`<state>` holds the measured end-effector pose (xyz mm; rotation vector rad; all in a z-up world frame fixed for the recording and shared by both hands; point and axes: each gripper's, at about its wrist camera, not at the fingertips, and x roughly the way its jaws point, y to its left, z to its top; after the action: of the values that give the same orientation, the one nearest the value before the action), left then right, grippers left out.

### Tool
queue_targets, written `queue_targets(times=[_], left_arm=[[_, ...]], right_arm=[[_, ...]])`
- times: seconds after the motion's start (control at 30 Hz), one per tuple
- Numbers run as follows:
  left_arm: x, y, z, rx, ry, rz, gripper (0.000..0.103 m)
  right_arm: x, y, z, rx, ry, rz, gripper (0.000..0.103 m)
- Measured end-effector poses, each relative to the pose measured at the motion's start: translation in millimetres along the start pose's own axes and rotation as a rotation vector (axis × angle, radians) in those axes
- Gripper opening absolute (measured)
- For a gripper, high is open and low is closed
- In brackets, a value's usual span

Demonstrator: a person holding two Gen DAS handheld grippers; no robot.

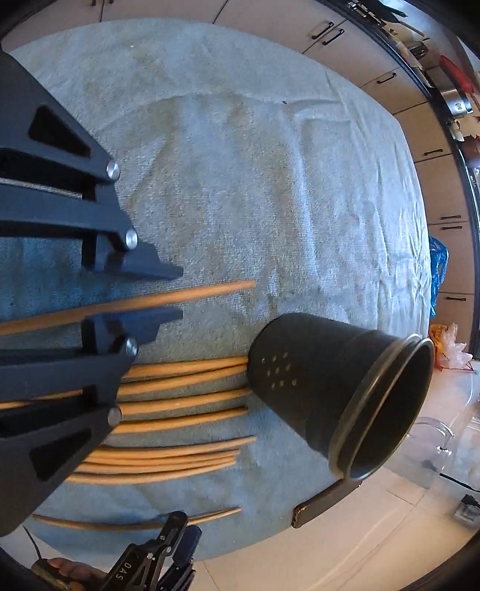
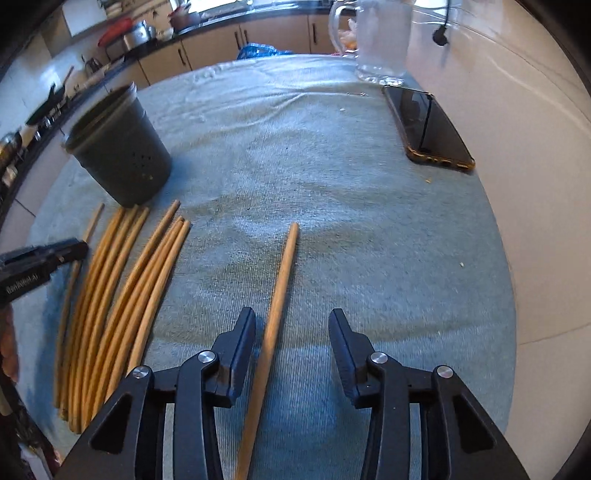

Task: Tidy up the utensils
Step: 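Close the left gripper on one chopstick while the right gripper grasps another, then lift both held chopsticks upright and carry them over the black cup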

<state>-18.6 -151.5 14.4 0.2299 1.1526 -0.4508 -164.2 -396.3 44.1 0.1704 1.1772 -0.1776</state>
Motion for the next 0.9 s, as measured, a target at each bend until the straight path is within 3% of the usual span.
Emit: queue_targets(times=[0.1,0.17,0.23,0.3,0.53,0.67,0.9], left_arm=[[1,-1,1,0.011,0.000,0.004,0.008],[0,0,0,0.007,-0.010,0.006,0.006],[-5,3,-5,-0.014,-0.030,0.008,0.006],[-11,6,-11,-0.033,-0.060,0.004,0.006],[-80,13,-46,-0.027,-0.231,-0.009,0.006],[-126,16,-64,-0.049,-0.321,-0.065,0.006],[-172,16,-85,-0.068,-0.440,-0.117,0.006]], right_arm=[[3,8,6,-0.033,0.018,-0.035,0.043],[5,8,10,-0.038,0.021,-0.025,0.033],[6,11,13,-0.055,0.020,-0.026,0.010],[6,13,12,-0.062,0.015,-0.029,0.007],[-28,9,-1,-0.030,-0.081,0.061,0.006],[-68,14,-12,-0.035,-0.185,0.109,0.006],[-135,35,-32,-0.068,-0.368,0.183,0.006]])
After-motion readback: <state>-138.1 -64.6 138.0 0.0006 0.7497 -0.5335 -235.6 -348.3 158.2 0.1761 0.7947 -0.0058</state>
